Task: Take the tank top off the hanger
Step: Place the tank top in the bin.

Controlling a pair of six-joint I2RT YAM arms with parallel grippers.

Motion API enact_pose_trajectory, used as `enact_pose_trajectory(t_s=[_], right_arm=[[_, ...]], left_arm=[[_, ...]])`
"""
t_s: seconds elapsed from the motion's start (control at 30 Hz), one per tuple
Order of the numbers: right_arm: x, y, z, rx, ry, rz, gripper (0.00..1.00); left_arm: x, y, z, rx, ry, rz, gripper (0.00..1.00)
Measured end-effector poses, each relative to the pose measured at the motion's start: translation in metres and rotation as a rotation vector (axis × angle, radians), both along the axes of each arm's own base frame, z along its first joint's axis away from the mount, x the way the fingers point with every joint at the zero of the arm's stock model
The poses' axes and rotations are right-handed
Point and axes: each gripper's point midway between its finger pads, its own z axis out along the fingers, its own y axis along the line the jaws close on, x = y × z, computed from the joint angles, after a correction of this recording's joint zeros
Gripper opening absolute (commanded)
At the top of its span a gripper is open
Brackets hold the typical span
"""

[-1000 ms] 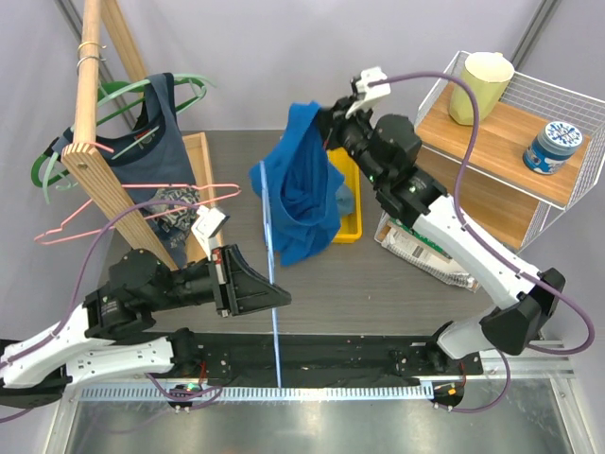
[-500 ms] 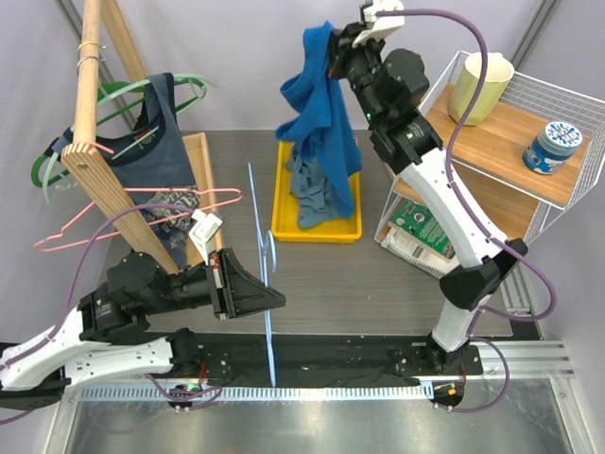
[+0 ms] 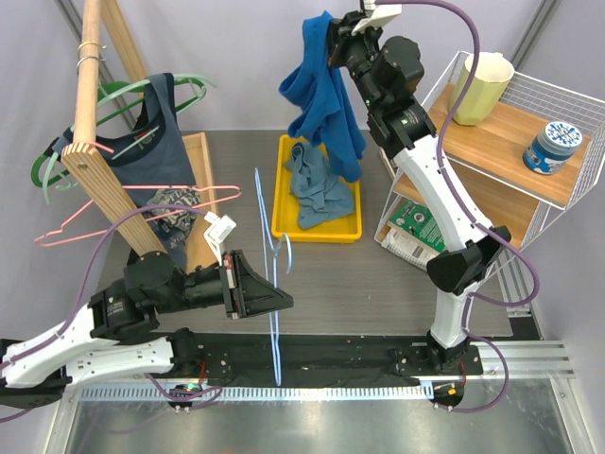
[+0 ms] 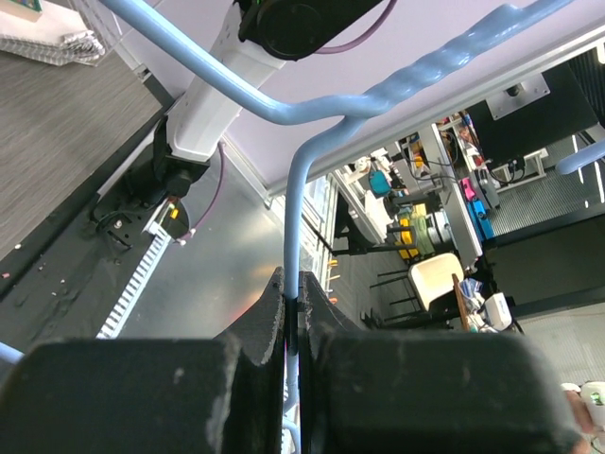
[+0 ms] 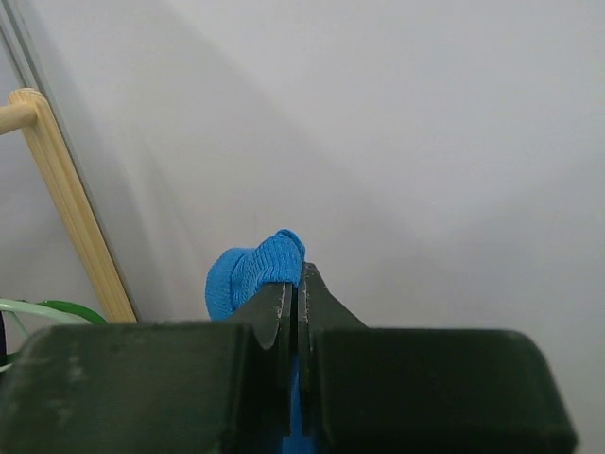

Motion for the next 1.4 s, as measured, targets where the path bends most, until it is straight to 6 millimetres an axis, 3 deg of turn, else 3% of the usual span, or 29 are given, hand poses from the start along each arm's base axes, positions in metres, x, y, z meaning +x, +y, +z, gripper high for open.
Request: enact_pose_trajectory(t_s=[0.2,0.33,0.5,0.6,0.67,0.9,1.03,1.27,1.4], right_arm=[[0.013,0.007,-0.032,-0.019,0.058,0.014,0.01],[0.026,0.009,-0.086,-0.063,0.157,0.002,0.01],[0.037,0.001,-0.169,-0.137,0.307,-0.041,0.01],[0.037,-0.009,-0.197,-0.162,0.359,-0.065,0.01],[0.033,-0.019,-0.206,-0.171,0.379,-0.077,0.01],[0.002,-0.033,-0.2,-0.153,0.365,-0.018,0.01],[-0.017,-0.018,-0.231,-0.133,0.434,0.095,0.01],[-0.04,0.019,-0.37,-0.18,0.769,0.187,0.02],[-0.058,0.025,-0.445,-0.292,0.955,0.126,0.22]], left_arm=[[0.001,-0.002,-0.006,0.013,0.009,0.001,0.0],[0.001,-0.002,-0.006,0.012,0.012,0.001,0.0],[0.001,-0.002,-0.006,0.012,0.013,0.001,0.0],[0.001,-0.002,-0.006,0.012,0.014,0.001,0.0],[0.001,-0.002,-0.006,0.012,0.016,0.001,0.0],[0.001,-0.001,-0.005,0.007,0.021,0.009,0.0],[0.002,-0.002,-0.006,0.01,0.022,0.009,0.0],[0.003,-0.007,-0.01,0.027,0.037,0.009,0.0],[0.003,-0.008,-0.009,0.018,0.041,0.009,0.0]])
